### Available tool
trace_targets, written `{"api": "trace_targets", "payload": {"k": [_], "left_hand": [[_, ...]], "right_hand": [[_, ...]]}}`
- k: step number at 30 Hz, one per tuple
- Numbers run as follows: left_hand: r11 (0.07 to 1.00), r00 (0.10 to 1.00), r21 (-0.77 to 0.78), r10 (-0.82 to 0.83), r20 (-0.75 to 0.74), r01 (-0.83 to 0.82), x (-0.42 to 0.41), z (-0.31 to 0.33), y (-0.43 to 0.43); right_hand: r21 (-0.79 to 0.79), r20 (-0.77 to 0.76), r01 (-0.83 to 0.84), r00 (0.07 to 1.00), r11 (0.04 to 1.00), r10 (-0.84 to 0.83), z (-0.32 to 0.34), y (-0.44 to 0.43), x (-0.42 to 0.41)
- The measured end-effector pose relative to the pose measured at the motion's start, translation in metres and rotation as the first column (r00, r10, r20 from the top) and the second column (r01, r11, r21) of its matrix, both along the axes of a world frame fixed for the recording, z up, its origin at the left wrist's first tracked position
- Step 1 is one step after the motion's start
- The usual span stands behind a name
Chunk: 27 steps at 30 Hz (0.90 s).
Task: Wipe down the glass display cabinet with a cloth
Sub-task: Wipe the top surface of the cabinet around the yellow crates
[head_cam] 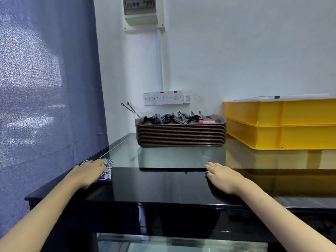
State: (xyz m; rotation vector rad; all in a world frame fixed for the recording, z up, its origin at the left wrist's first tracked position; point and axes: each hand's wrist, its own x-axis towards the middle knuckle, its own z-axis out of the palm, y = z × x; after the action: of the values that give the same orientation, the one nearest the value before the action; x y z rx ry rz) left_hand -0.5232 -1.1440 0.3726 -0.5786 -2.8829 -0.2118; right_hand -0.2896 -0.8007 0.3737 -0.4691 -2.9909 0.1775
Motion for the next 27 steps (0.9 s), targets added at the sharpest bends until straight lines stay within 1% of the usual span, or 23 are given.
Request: {"api": "trace_targets", "payload": {"k": [2,4,6,8,11,13,14,15,17,18,21,23,25,27], "left_hand": [[0.999,0.999,0.013,0.038,0.027,-0.038,-0.009,0.004,0.012],[0.998,0.997,-0.005,0.056,0.050,-0.056,-0.015,0.008,0.033],[0.999,0.997,-0.027,0.042,0.070,-0.041,-0.011,0.013,0.061],[0.999,0.997,-0.030,-0.043,0.069,0.045,0.011,0.019,0.095],[0.964,0.965,-0.051,-0.262,0.019,0.262,0.070,0.023,0.138],[0.913,0.913,-0.066,-0.406,-0.046,0.403,0.108,0.018,0.144],[0.889,0.887,-0.054,-0.457,-0.059,0.455,0.120,0.011,0.139],[0.880,0.879,-0.010,-0.475,-0.051,0.475,0.128,0.004,0.128],[0.900,0.904,0.082,-0.428,-0.026,0.428,0.128,-0.006,0.094],[0.913,0.917,0.087,-0.397,-0.027,0.398,0.123,-0.008,0.074],[0.963,0.964,0.046,-0.267,-0.002,0.267,0.093,-0.004,0.017],[0.988,0.988,0.026,-0.151,0.031,0.150,0.065,0.000,-0.013],[0.998,0.995,0.012,-0.064,0.074,0.063,0.039,0.002,-0.034],[1.000,0.997,0.024,-0.015,0.081,0.013,0.022,0.004,-0.039]], "right_hand": [[0.012,0.003,0.006,1.000,1.000,-0.006,-0.001,0.000,-0.001],[0.027,0.003,0.011,1.000,1.000,-0.011,-0.002,0.000,-0.002],[0.040,0.003,0.003,1.000,0.999,-0.004,-0.003,0.001,-0.004],[0.039,0.002,-0.007,1.000,0.999,0.007,-0.002,0.003,-0.005],[0.026,0.006,-0.020,1.000,0.999,0.020,-0.003,0.007,-0.003],[0.023,0.021,-0.014,1.000,1.000,0.013,-0.004,0.008,-0.003],[0.022,0.025,-0.008,1.000,1.000,0.008,-0.004,0.009,-0.003],[0.010,0.027,0.003,1.000,1.000,-0.003,-0.004,0.009,-0.003],[-0.003,0.027,0.017,0.999,1.000,-0.017,-0.005,0.009,-0.003],[0.000,0.028,0.021,0.999,1.000,-0.021,-0.005,0.007,-0.002],[0.014,0.033,0.037,0.999,0.999,-0.037,-0.003,0.005,-0.001],[0.024,0.036,0.046,0.998,0.999,-0.047,-0.002,0.003,-0.001],[0.028,0.036,0.051,0.998,0.998,-0.052,-0.002,0.001,0.000],[0.026,0.029,0.062,0.998,0.998,-0.063,-0.001,0.000,0.001]]}}
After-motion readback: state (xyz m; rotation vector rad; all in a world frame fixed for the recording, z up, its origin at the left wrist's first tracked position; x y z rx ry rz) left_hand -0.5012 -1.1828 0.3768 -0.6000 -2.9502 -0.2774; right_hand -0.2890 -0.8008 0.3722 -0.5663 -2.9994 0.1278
